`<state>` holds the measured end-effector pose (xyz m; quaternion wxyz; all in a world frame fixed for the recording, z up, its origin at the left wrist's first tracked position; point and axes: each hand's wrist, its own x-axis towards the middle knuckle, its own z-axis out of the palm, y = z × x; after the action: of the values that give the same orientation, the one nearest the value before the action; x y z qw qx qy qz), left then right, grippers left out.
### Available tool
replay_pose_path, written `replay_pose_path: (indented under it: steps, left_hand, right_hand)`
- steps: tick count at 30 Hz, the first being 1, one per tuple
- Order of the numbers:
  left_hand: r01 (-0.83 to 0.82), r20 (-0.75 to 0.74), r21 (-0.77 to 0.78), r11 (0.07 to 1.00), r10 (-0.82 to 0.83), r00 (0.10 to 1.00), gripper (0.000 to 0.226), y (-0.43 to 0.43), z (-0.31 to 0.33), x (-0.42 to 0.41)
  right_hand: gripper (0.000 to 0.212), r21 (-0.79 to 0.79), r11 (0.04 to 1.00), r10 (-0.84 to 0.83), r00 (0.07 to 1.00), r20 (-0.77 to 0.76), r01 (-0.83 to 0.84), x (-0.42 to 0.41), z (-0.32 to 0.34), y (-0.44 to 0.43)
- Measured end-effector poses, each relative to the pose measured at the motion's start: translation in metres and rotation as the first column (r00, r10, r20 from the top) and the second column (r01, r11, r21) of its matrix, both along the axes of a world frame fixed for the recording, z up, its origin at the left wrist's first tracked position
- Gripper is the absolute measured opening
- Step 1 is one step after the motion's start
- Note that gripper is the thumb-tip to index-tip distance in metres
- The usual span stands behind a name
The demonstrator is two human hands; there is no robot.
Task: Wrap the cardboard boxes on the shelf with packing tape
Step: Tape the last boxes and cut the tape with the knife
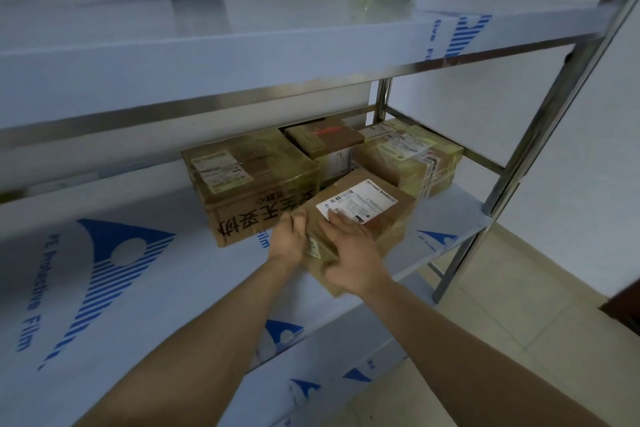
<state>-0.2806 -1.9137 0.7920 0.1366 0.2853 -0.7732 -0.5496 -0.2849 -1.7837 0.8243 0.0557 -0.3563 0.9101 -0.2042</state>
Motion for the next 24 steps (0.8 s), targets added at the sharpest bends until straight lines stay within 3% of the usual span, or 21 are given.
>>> replay_pose_path:
  steps: [2, 4, 6, 8, 13, 16, 18, 22, 24]
  left_hand:
    - [-0.03, 0.073, 0.0, 1.0, 0.03, 0.997, 0.031, -0.005, 0.002, -0.011]
    - [-0.128, 0.129, 0.004, 0.992, 0.127, 0.983, 0.048, -0.008, 0.002, -0.018]
    - [-0.211, 0.136, 0.158, 0.965, 0.19, 0.972, 0.071, -0.003, 0.005, -0.018]
    - [-0.229, 0.109, 0.333, 0.915, 0.204, 0.973, 0.085, 0.004, 0.006, -0.014]
    - [-0.247, 0.067, 0.291, 0.924, 0.238, 0.969, 0.07, 0.001, 0.004, -0.018]
    - [-0.226, 0.064, 0.201, 0.953, 0.218, 0.974, 0.077, -0.01, 0.0, -0.028]
    - [-0.233, 0.061, 0.229, 0.945, 0.224, 0.973, 0.085, -0.015, 0.0, -0.033]
    - [-0.262, 0.032, 0.416, 0.871, 0.273, 0.961, 0.037, -0.005, 0.018, -0.025]
    - [-0.253, 0.05, 0.437, 0.863, 0.258, 0.965, 0.037, -0.003, 0.02, -0.017]
  right_hand:
    - [0.074, -0.047, 0.996, 0.085, 0.994, 0.063, -0.082, -0.005, 0.005, 0.002]
    - [0.074, -0.011, 0.992, 0.126, 0.992, 0.006, -0.126, -0.011, 0.005, 0.007]
    - [0.078, 0.114, 0.993, 0.029, 0.995, -0.1, -0.018, -0.016, 0.0, 0.014]
    - [0.082, 0.185, 0.978, -0.085, 0.994, -0.063, 0.096, -0.018, -0.004, 0.017]
    - [0.082, 0.143, 0.989, -0.032, 0.999, 0.028, 0.028, -0.023, -0.006, 0.001]
    - [0.083, 0.109, 0.994, -0.025, 0.995, 0.096, 0.014, -0.031, -0.006, -0.007]
    - [0.081, 0.114, 0.993, -0.038, 0.993, 0.109, 0.025, -0.036, -0.007, -0.013]
    - [0.08, 0.158, 0.983, -0.1, 0.994, 0.054, 0.09, -0.042, -0.01, -0.014]
    - [0.085, 0.178, 0.977, -0.113, 0.993, -0.029, 0.116, -0.038, -0.01, -0.014]
